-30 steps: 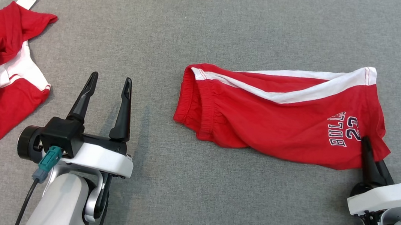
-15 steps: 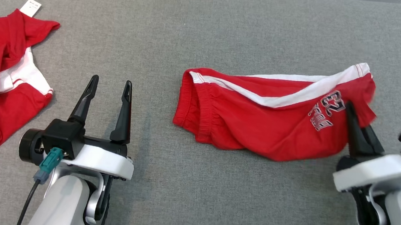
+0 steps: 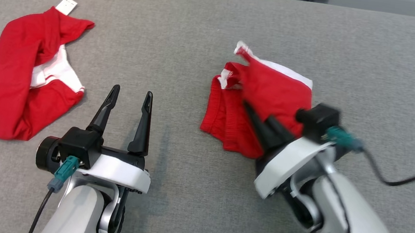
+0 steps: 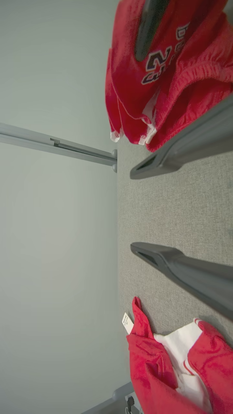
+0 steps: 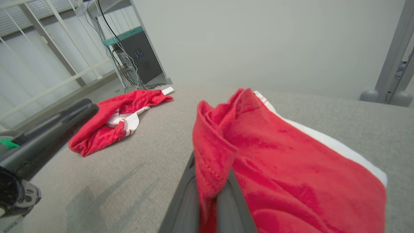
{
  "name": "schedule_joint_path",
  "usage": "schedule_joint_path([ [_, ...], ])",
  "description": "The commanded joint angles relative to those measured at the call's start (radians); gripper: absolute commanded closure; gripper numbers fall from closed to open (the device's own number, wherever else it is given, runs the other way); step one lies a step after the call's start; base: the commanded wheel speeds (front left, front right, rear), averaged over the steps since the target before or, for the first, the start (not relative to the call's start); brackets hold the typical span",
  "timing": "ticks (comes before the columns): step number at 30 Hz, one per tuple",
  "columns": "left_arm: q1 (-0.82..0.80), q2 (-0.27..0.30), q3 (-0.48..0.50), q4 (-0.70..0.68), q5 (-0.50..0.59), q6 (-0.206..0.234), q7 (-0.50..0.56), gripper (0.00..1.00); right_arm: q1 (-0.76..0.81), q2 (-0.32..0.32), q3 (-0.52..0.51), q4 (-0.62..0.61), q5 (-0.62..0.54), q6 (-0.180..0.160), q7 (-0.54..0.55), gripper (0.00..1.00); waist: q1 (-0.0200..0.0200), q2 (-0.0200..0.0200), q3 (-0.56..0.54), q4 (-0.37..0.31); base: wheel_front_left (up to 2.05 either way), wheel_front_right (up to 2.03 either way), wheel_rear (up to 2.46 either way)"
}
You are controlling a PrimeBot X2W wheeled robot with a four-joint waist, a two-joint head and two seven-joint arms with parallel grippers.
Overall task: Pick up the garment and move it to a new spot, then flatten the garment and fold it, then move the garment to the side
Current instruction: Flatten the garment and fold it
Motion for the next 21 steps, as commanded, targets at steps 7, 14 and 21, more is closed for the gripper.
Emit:
schedule_joint_path([
  [7,-0.008,0.002,-0.01,-0.009,-0.019,0.009,-0.005,0.0,-0.01,0.013,0.14,0.118,0.011,0.0,-0.009,1.0,0.0,0.0,0.028,0.04,0.0,0.0,0.0],
  [14,-0.015,0.001,-0.018,-0.013,-0.021,0.02,-0.005,0.0,-0.045,0.004,0.21,0.2,-0.021,0.0,-0.057,0.3,0.0,0.0,0.041,0.032,0.0,0.0,0.0],
  [21,-0.008,0.001,-0.01,-0.008,-0.014,0.023,-0.004,0.0,-0.038,-0.01,0.258,0.152,-0.078,0.0,-0.133,0.0,0.0,0.0,0.025,0.008,0.0,0.0,0.0],
])
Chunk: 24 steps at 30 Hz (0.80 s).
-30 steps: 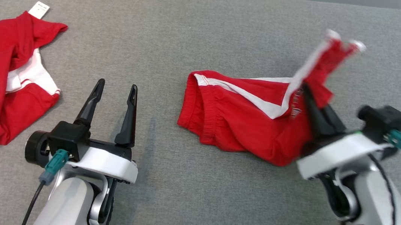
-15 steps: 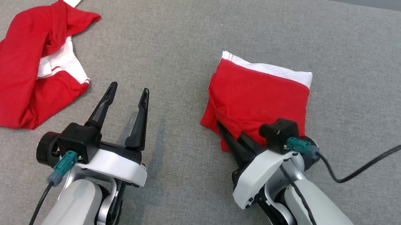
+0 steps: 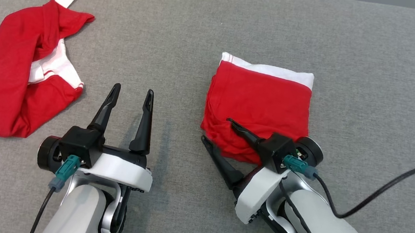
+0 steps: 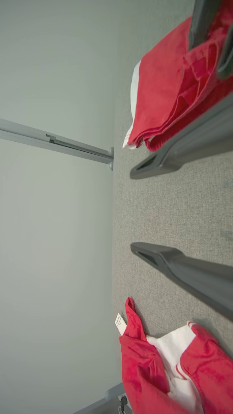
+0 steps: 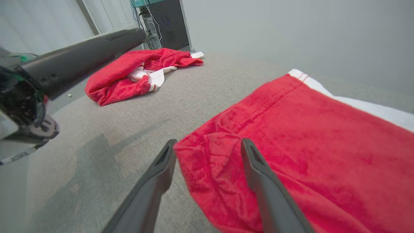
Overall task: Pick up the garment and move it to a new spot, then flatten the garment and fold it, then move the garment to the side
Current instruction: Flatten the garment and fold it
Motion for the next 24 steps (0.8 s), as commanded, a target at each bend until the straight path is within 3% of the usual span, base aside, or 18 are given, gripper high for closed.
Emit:
schedule_joint_path([
  [1,-0.001,0.003,0.006,0.001,0.007,0.002,-0.005,0.0,0.011,-0.009,0.001,-0.012,-0.004,0.0,-0.01,0.0,0.0,0.0,-0.007,-0.008,0.0,0.0,0.0],
  [5,0.009,0.003,0.016,0.005,0.014,-0.003,-0.005,0.0,0.042,-0.03,-0.036,-0.08,-0.005,0.0,-0.045,0.0,0.0,0.0,-0.022,-0.024,0.0,0.0,0.0],
  [9,0.016,0.008,0.03,0.006,0.021,-0.003,-0.005,0.0,0.095,-0.043,-0.139,-0.152,0.002,0.0,-0.067,0.0,0.0,0.0,-0.039,-0.043,0.0,0.0,0.0],
  [24,0.051,0.053,0.074,-0.01,0.03,0.009,-0.005,0.0,0.33,-0.063,-0.699,-0.31,-0.097,0.0,-0.056,0.0,0.0,0.0,-0.081,-0.099,0.0,0.0,0.0],
])
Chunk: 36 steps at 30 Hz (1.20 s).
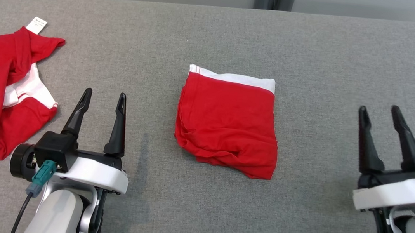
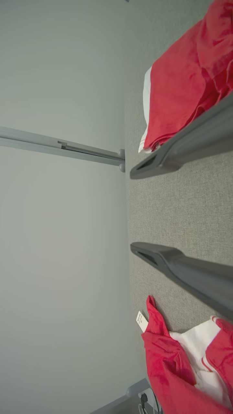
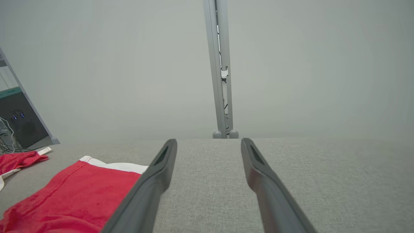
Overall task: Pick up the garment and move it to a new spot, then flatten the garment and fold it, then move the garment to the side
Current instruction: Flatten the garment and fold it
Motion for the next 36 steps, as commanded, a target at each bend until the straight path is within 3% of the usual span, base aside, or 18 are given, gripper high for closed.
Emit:
schedule_joint_path([
  [1,0.009,0.01,0.005,-0.001,0.004,0.005,-0.005,0.0,0.02,-0.004,-0.021,-0.011,-0.014,0.0,0.006,0.0,0.0,0.0,-0.006,-0.003,0.0,0.0,0.0],
  [9,0.059,0.037,0.0,-0.005,0.005,0.006,0.005,0.0,0.115,0.013,-0.106,-0.05,-0.048,0.0,0.042,0.0,0.0,0.0,-0.061,-0.01,0.0,0.0,0.0],
  [28,0.267,0.078,0.012,-0.077,-0.045,0.027,0.073,0.0,0.316,0.054,-0.134,-0.091,-0.081,0.0,0.092,0.0,0.0,0.0,-0.246,-0.005,0.0,0.0,0.0],
  [36,0.284,0.083,0.003,-0.078,-0.055,0.023,0.085,0.0,0.35,0.057,-0.138,-0.136,-0.102,0.0,0.127,0.0,0.0,0.0,-0.263,-0.009,0.0,0.0,0.0],
])
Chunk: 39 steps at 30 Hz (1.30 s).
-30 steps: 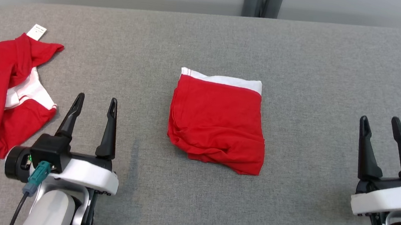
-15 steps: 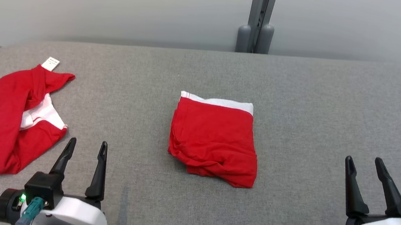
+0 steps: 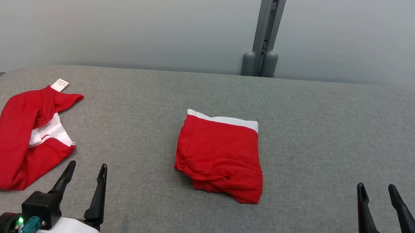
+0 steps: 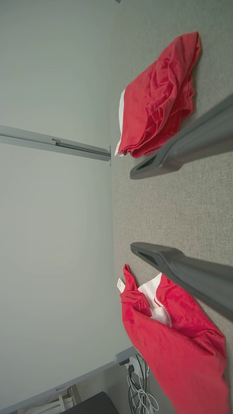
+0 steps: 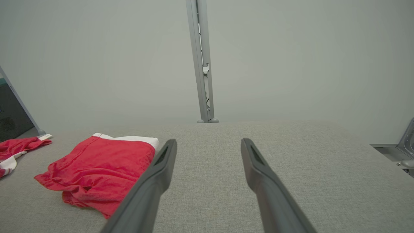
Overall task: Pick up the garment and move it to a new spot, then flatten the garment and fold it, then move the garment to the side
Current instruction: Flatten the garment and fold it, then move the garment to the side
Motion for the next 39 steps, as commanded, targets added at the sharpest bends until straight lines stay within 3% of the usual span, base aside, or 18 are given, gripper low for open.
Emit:
schedule_joint_path([
  [1,0.0,0.004,-0.001,0.002,-0.005,-0.001,0.002,0.0,0.007,-0.002,-0.004,-0.009,-0.009,0.0,0.006,0.0,0.0,0.0,-0.002,-0.001,0.0,0.0,0.0],
  [27,-0.022,0.008,-0.021,-0.001,-0.017,0.014,0.011,0.0,0.003,0.007,-0.016,-0.022,-0.02,0.0,0.025,0.0,0.0,0.0,0.014,0.008,0.0,0.0,0.0],
  [34,-0.084,-0.006,-0.045,-0.023,-0.007,0.004,0.001,0.0,-0.063,-0.023,-0.031,-0.018,-0.008,0.0,0.029,0.0,0.0,0.0,0.099,0.064,0.0,0.0,0.0],
  [39,-0.157,-0.027,-0.069,-0.018,0.002,-0.01,-0.024,0.0,-0.177,-0.059,0.016,0.046,0.013,0.0,0.036,0.0,0.0,0.0,0.193,0.132,0.0,0.0,0.0],
])
